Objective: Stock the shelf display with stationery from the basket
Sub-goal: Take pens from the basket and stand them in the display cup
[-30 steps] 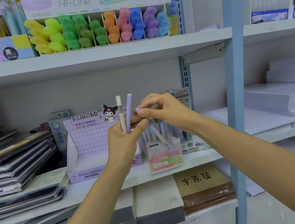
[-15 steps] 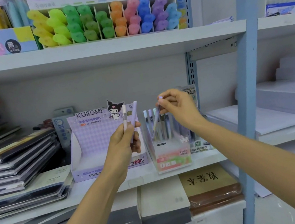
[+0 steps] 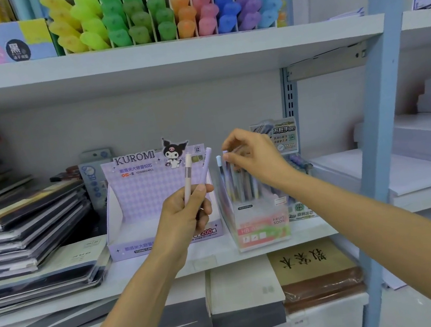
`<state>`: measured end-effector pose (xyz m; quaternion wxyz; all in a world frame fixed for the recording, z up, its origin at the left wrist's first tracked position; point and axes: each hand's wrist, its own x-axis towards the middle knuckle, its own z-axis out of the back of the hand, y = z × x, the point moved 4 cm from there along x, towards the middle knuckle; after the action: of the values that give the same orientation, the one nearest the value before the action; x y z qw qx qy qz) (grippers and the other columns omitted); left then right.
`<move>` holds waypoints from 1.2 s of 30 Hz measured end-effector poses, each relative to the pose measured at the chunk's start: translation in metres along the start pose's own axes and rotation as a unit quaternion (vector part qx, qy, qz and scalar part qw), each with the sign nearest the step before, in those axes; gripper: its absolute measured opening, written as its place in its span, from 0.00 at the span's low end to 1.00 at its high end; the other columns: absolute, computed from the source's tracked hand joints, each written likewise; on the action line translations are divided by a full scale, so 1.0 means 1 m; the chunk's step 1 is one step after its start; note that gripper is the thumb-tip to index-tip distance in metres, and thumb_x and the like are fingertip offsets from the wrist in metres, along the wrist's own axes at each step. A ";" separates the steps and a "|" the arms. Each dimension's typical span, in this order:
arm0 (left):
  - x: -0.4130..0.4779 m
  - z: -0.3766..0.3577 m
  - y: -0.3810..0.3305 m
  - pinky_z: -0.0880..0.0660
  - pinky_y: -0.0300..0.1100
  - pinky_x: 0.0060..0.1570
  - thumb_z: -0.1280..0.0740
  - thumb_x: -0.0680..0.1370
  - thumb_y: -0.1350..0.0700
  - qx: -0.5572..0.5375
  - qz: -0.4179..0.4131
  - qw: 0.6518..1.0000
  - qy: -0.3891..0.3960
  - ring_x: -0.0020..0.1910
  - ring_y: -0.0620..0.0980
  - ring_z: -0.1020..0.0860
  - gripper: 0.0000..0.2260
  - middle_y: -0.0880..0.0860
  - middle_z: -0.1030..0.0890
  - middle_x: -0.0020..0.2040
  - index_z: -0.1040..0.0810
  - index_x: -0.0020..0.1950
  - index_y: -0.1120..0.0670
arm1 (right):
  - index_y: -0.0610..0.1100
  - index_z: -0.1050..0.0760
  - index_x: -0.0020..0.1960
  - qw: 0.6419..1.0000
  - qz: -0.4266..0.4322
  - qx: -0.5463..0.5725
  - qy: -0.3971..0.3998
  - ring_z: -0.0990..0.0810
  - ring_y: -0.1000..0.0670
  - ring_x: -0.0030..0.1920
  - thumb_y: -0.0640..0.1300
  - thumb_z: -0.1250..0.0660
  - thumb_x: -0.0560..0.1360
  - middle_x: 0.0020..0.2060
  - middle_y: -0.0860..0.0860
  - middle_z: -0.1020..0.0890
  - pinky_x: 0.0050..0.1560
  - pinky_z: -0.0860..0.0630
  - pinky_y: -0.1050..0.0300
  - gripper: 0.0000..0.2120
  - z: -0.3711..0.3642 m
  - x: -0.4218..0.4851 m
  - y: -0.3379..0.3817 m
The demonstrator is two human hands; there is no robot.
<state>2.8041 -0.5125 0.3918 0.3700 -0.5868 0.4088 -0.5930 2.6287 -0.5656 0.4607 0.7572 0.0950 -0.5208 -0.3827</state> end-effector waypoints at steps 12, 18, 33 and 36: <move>-0.007 -0.004 -0.009 0.30 0.36 0.26 0.38 0.81 0.48 0.013 -0.008 0.999 0.030 0.25 0.47 0.29 0.13 0.51 0.25 0.30 0.17 0.51 0.53 | 0.46 0.20 0.59 0.991 -0.026 -0.126 0.036 0.26 0.51 0.50 0.47 0.36 0.80 0.49 0.49 0.27 0.53 0.27 0.54 0.11 0.003 -0.006 0.005; -0.009 -0.013 -0.017 0.31 0.36 0.25 0.39 0.81 0.47 0.035 0.001 0.998 0.053 0.26 0.48 0.26 0.14 0.52 0.21 0.32 0.17 0.53 0.53 | 0.43 0.21 0.57 0.965 -0.046 0.235 0.106 0.20 0.53 0.37 0.41 0.34 0.78 0.42 0.48 0.16 0.39 0.23 0.62 0.09 0.013 -0.021 0.024; -0.011 -0.005 -0.039 0.41 0.30 0.16 0.29 0.75 0.61 -0.178 -0.016 0.979 -0.096 0.23 0.41 0.30 0.05 0.45 0.19 0.33 0.19 0.50 0.58 | 0.39 0.20 0.49 0.946 -0.146 0.266 0.117 0.16 0.50 0.40 0.33 0.31 0.74 0.40 0.44 0.15 0.43 0.20 0.63 0.05 0.045 -0.043 0.009; -0.011 -0.008 -0.044 0.41 0.32 0.19 0.28 0.74 0.60 -0.153 -0.038 0.982 -0.102 0.25 0.43 0.28 0.06 0.49 0.19 0.37 0.17 0.50 0.58 | 0.41 0.19 0.48 0.956 -0.135 0.195 0.174 0.16 0.53 0.44 0.35 0.31 0.75 0.42 0.48 0.14 0.46 0.22 0.66 0.05 0.040 -0.048 0.008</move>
<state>2.7988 -0.4847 0.4281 0.2926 -0.7091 0.4323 -0.4741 2.5900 -0.5171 0.4481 0.7444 0.3753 -0.4275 -0.3497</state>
